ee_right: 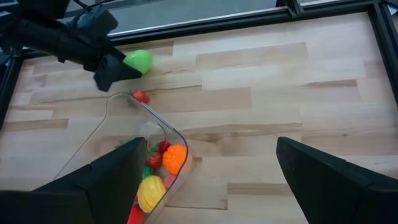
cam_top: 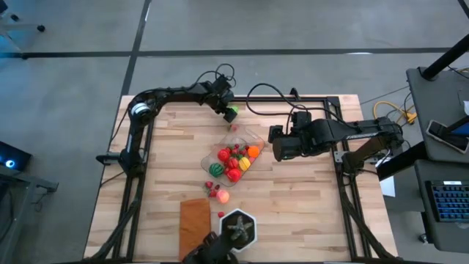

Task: Pick and placing Produce into tupperware
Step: Put the green melon into the transparent bin, then put the red strawberry into the transparent bin

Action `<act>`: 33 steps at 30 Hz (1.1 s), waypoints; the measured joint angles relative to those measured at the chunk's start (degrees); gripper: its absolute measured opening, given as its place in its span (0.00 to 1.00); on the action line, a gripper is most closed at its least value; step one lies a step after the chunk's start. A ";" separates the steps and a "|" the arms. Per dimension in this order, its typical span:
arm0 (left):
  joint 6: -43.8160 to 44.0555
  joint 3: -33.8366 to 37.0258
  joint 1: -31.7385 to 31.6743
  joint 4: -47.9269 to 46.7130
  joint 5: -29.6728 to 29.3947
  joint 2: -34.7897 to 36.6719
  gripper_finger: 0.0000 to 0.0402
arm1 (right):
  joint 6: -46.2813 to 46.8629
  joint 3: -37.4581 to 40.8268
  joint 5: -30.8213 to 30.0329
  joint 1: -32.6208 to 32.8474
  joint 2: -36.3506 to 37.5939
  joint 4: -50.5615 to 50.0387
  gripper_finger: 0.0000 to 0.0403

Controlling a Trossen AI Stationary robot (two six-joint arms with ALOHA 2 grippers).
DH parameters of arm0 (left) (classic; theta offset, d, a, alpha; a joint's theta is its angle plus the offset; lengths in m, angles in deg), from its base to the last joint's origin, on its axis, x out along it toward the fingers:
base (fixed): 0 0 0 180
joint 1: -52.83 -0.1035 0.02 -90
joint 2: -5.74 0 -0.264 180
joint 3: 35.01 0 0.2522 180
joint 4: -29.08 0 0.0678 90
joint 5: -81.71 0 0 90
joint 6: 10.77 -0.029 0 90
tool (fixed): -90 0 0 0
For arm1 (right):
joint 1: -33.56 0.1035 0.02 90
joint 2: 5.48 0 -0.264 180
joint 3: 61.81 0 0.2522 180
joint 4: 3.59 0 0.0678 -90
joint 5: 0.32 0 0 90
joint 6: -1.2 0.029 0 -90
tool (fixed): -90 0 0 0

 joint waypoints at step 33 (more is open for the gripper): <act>0.60 23.41 21.24 6.23 5.32 32.69 0.68 | -2.68 0.00 0.43 -0.02 0.00 0.48 0.87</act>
